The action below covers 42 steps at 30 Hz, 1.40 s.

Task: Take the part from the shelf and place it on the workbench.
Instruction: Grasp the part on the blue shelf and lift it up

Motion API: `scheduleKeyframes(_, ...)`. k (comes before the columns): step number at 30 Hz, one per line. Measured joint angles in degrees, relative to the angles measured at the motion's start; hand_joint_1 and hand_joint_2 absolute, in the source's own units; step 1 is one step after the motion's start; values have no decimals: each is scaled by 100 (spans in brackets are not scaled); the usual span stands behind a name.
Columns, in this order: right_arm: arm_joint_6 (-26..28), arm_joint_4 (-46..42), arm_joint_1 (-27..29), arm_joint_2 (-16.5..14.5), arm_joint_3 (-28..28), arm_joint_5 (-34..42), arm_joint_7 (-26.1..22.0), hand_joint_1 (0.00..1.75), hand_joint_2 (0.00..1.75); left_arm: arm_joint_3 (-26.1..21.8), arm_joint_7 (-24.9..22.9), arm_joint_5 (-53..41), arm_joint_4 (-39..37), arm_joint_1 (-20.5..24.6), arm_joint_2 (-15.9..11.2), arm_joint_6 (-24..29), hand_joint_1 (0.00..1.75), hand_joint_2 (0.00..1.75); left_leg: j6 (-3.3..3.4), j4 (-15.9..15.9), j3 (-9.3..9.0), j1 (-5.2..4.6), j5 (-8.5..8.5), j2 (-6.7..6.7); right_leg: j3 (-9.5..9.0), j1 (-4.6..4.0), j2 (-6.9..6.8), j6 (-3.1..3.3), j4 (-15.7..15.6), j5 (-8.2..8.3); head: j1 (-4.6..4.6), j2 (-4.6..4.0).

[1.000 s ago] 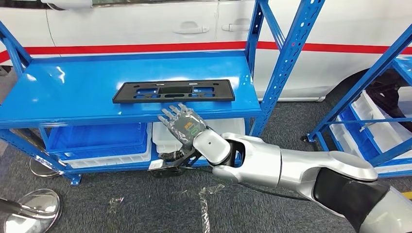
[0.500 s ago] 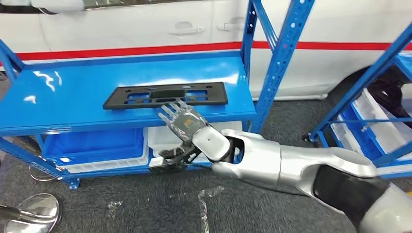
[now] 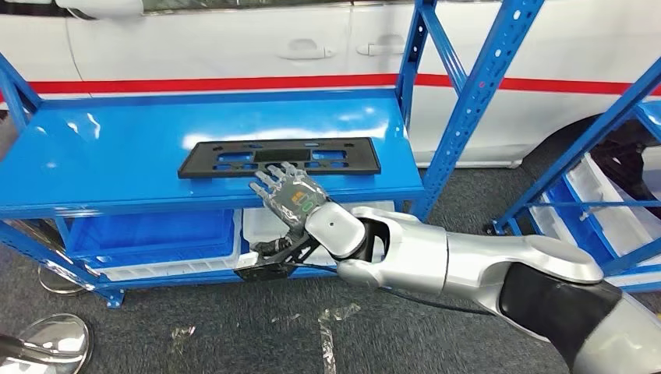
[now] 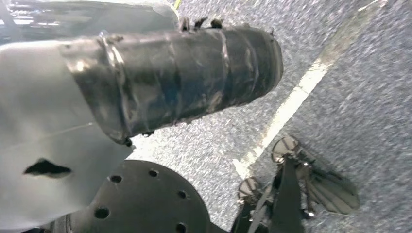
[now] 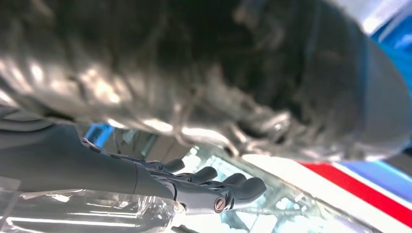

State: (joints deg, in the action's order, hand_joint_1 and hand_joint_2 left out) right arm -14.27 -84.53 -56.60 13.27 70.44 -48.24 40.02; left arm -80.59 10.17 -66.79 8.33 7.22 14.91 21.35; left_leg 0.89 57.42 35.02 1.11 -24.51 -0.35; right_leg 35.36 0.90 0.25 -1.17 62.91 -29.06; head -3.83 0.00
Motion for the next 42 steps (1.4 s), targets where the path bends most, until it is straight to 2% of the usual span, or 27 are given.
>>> scheduleKeyframes(2, 2, 13, -10, 0, 8, 27, 0, 0, 0, -1, 4, 4, 0, 6, -4, -9, 0, 0, 47, -7, -28, -16, -25, 2, 386, 2, -4, -12, 732, -291, -14, 0)
scheduleKeyframes(3, 2, 22, -7, 0, 17, 37, 0, 0, 0, -1, 9, 6, 0, 10, -5, -13, 0, 0, 62, -5, -37, -24, -40, 1, 586, 3, -3, -13, 1062, -377, -14, 0)
scheduleKeyframes(4, 2, 29, -2, 0, 31, 43, 0, 0, 0, -2, 13, 8, 0, 10, -5, -17, 0, 0, 67, -3, -49, -30, -55, -4, 688, 3, -3, -7, 1178, -344, -13, 0)
scheduleKeyframes(5, 2, 35, 0, 0, 42, 43, 0, 0, 0, -3, 17, 10, 0, 9, -6, -17, 0, 0, 66, 0, -68, -36, -72, -11, 678, 1, -3, 8, 1073, -204, -13, 0)
scheduleKeyframes(7, 2, 39, -6, 0, 54, 43, 0, 0, 0, -4, 27, 13, 0, 1, -7, -16, 0, 0, 52, 3, -125, -44, -116, -28, 401, -18, -3, 71, 375, 241, -14, 0)
scheduleKeyframes(9, 3, 43, -27, -3, 65, 43, 0, 0, 0, -6, 40, 18, 0, 0, -5, -20, 0, 0, 10, 11, -148, -64, -157, -38, 115, -60, -8, 145, -239, 473, -13, 0)
scheduleKeyframes(11, 5, 48, -42, -9, 86, 49, 0, 0, 0, -8, 47, 17, 0, 6, -5, -23, 0, 0, -45, 5, -143, -71, -171, -39, 34, -92, -6, 183, -402, 454, -10, 0)
scheduleKeyframes(14, 10, 62, -53, -14, 98, 68, 2, 0, 0, -8, 45, 5, 0, 17, -15, -16, 0, 0, -134, 113, -120, -70, -272, -23, -36, -38, -2, 230, -482, 450, -2, 0)
scheduleKeyframes(15, 13, 68, -60, -14, 98, 70, 1, 0, 0, -8, 45, 3, 0, 16, -18, -14, 0, 0, -162, 329, -23, -67, -387, -14, -71, -17, -3, 253, -507, 446, 5, 0)
scheduleKeyframes(17, 17, 82, -69, -15, 105, 77, -2, 0, 0, -9, 51, 5, 0, 9, -21, -13, 0, 0, -203, 1040, 355, -47, -678, -2, -106, -14, -5, 295, -517, 424, 19, 0)
scheduleKeyframes(18, 19, 88, -66, -15, 113, 80, -4, 0, 0, -9, 56, 6, 0, 8, -23, -13, 0, 0, -221, 1376, 561, -39, -763, -2, -117, -17, -5, 301, -513, 411, 16, 0)
scheduleKeyframes(19, 19, 96, -62, -15, 125, 84, -5, 0, 0, -9, 61, 7, 0, 6, -25, -13, 0, 0, -235, 1552, 696, -33, -748, -1, -130, -18, -4, 303, -508, 394, 16, 0)
scheduleKeyframes(20, 20, 102, -60, -16, 139, 86, -5, 0, 0, -10, 64, 7, 0, 4, -28, -13, 0, 0, -244, 1507, 722, -27, -623, 0, -149, -17, -2, 298, -500, 372, 17, 0)
scheduleKeyframes(21, 22, 108, -59, -17, 154, 90, -5, 0, 0, -10, 66, 7, 0, 1, -32, -13, 0, 0, -245, 1256, 641, -20, -414, 1, -176, -14, 1, 290, -490, 345, 17, 0)
scheduleKeyframes(22, 27, 115, -59, -21, 168, 96, -5, 0, 0, -11, 67, 8, 0, 0, -37, -13, 0, 0, -240, 859, 481, -14, -185, 4, -206, -13, 4, 275, -478, 313, 18, 0)
scheduleKeyframes(24, 48, 130, -64, -35, 191, 121, -4, 0, 0, -12, 70, 13, 0, 6, -43, -14, 0, 0, -207, 224, 186, -26, 46, 1, -230, -33, 10, 229, -446, 257, 18, 0)
scheduleKeyframes(25, 65, 138, -66, -42, 198, 136, -4, 0, 0, -13, 74, 17, 0, 12, -44, -14, 0, 0, -181, 83, 119, -37, 56, -2, -227, -42, 13, 203, -437, 242, 15, 0)
scheduleKeyframes(28, 117, 156, -67, -52, 227, 169, -2, 0, 0, -17, 91, 26, 0, 16, -48, -4, 0, 0, -84, 35, 77, -41, 15, -10, -235, -44, 13, 126, -441, 207, 13, 0)
scheduleKeyframes(30, 137, 168, -71, -53, 243, 182, -1, 0, 0, -26, 101, 26, 0, 8, -52, 6, 0, 0, -17, -8, 17, -23, 11, -9, -159, -34, 6, 76, -235, 74, 2, 0)
scheduleKeyframes(33, 160, 199, -49, -52, 272, 223, -1, 0, 0, -43, 103, 27, 0, 14, -57, 22, 0, 0, 57, -21, -31, -25, -24, -4, 406, -24, -4, 31, 839, -363, -21, 0)
scheduleKeyframes(34, 167, 211, -29, -52, 288, 236, -1, 0, 0, -48, 104, 28, 0, 17, -58, 24, 0, 0, 66, -17, -39, -28, -38, -4, 584, -22, -4, 25, 1113, -414, -23, 0)
scheduleKeyframes(35, 173, 222, -12, -52, 304, 242, -2, 0, 0, -53, 107, 32, 0, 17, -58, 25, 0, 0, 69, -10, -51, -30, -55, -7, 670, -22, -4, 26, 1190, -353, -23, 0)
scheduleKeyframes(36, 179, 232, -2, -52, 316, 244, -2, 0, 0, -59, 111, 36, 0, 16, -58, 25, 0, 0, 65, -1, -70, -30, -75, -10, 641, -22, -4, 37, 1037, -183, -23, 0)
scheduleKeyframes(38, 188, 249, -3, -52, 330, 245, -2, 0, 0, -76, 117, 42, 0, 9, -58, 25, 0, 0, 41, 17, -120, -35, -126, -18, 343, -31, -3, 84, 297, 260, -22, 0)
scheduleKeyframes(39, 195, 256, -10, -53, 333, 245, -2, 0, 0, -86, 120, 43, 0, 9, -57, 26, 0, 0, 19, 30, -134, -45, -151, -22, 184, -44, 0, 108, -54, 394, -20, 0)
scheduleKeyframes(40, 202, 263, -14, -54, 338, 245, -1, 0, 0, -95, 122, 44, 0, 12, -57, 26, 0, 0, -5, 34, -140, -54, -166, -24, 80, -58, 2, 128, -276, 449, -19, 0)
scheduleKeyframes(42, 210, 274, -19, -53, 359, 251, 1, 0, 0, -105, 132, 50, 0, 20, -57, 28, 0, 0, -61, 25, -143, -64, -179, -23, 20, -81, 11, 156, -392, 424, -18, 0)
